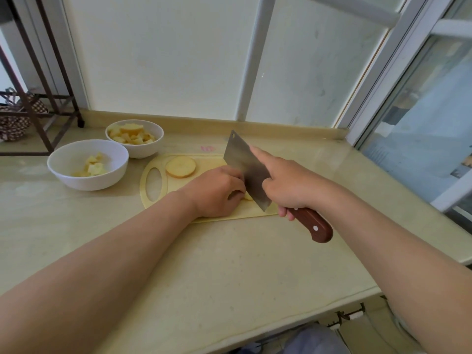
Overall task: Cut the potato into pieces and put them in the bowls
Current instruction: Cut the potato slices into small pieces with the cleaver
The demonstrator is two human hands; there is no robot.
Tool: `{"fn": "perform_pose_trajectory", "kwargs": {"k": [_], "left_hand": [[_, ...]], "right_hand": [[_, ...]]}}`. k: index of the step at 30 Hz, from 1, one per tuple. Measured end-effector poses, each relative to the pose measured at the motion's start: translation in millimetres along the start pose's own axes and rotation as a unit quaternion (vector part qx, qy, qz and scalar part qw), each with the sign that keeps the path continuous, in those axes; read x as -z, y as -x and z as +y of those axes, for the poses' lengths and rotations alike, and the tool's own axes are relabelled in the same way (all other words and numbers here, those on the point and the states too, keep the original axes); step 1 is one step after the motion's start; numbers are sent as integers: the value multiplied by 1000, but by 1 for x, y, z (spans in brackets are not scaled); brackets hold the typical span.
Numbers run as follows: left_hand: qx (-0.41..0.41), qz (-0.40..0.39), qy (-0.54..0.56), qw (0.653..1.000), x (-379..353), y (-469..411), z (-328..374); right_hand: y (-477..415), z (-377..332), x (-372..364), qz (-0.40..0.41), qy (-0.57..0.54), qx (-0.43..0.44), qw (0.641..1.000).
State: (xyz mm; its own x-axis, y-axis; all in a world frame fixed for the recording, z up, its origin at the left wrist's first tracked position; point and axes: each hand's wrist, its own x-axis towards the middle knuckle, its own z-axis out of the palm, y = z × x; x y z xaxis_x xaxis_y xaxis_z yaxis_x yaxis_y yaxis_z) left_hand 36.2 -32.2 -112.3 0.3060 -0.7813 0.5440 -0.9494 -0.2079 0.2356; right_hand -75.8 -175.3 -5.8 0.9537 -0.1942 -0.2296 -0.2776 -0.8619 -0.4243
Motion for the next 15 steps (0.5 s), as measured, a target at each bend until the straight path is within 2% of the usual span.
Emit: {"fn": "perform_pose_trajectory", "kwargs": {"k": [8, 15], "left_hand": [[-8, -2, -1, 1000, 0, 0, -1], [-7, -9, 21, 1000, -2, -1, -2]], "right_hand": [[11, 7, -1, -35, 42, -14, 998], [-37, -14, -10, -28, 30, -2, 999]]}}
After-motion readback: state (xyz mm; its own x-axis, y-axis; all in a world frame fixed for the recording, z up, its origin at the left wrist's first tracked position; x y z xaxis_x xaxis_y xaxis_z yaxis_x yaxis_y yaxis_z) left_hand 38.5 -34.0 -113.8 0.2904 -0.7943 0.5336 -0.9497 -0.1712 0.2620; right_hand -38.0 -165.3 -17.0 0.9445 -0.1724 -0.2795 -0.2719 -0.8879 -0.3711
